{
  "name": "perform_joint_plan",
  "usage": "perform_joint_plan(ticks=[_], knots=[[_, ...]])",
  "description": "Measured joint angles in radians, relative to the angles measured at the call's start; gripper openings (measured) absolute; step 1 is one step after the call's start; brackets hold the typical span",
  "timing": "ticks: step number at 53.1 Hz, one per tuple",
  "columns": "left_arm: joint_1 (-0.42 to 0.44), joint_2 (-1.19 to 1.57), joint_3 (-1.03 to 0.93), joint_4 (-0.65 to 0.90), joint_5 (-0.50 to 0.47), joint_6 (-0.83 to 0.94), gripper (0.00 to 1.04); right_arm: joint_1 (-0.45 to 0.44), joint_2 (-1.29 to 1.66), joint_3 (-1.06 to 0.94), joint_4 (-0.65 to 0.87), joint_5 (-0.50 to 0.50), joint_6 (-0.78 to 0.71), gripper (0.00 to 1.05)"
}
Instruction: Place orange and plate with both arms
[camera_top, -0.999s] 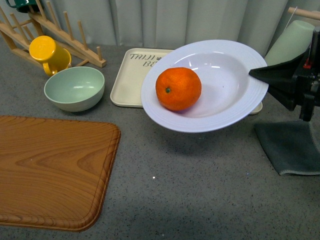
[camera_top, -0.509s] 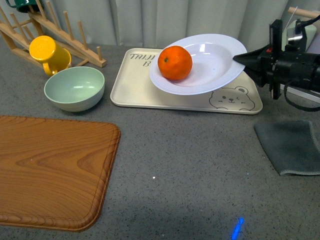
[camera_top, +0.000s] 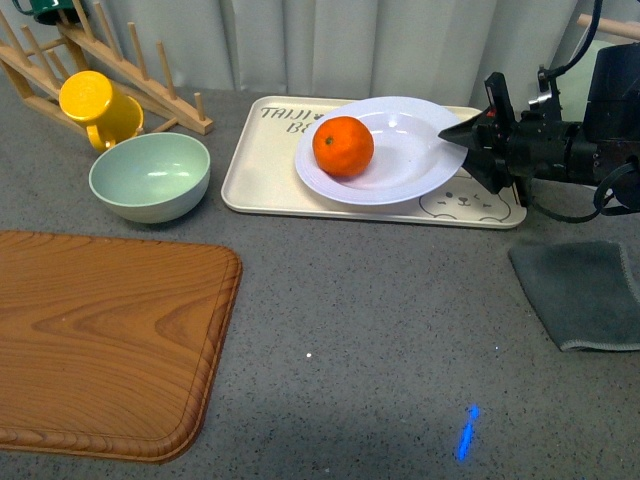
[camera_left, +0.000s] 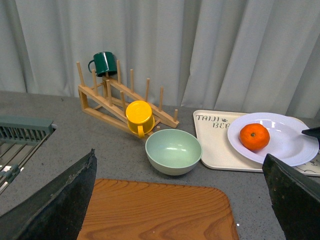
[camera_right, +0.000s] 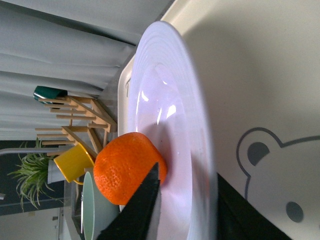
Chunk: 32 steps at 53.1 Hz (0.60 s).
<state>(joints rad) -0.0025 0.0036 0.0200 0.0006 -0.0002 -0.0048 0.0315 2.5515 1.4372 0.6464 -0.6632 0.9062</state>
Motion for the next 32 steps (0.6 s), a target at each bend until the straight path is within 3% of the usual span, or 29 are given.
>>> perform_joint_plan(ticks=[8, 18, 32], knots=[[0.000, 0.000, 0.000, 0.000, 0.000, 0.000, 0.98, -0.009, -0.108, -0.072, -0.062, 0.044, -0.111, 0.70], [0.000, 0.000, 0.000, 0.000, 0.000, 0.000, 0.98, -0.015, -0.260, -0.167, -0.143, 0.113, -0.256, 0.97], [0.000, 0.000, 0.000, 0.000, 0.000, 0.000, 0.98, 0.013, -0.574, -0.451, -0.202, 0.297, -0.529, 0.96]])
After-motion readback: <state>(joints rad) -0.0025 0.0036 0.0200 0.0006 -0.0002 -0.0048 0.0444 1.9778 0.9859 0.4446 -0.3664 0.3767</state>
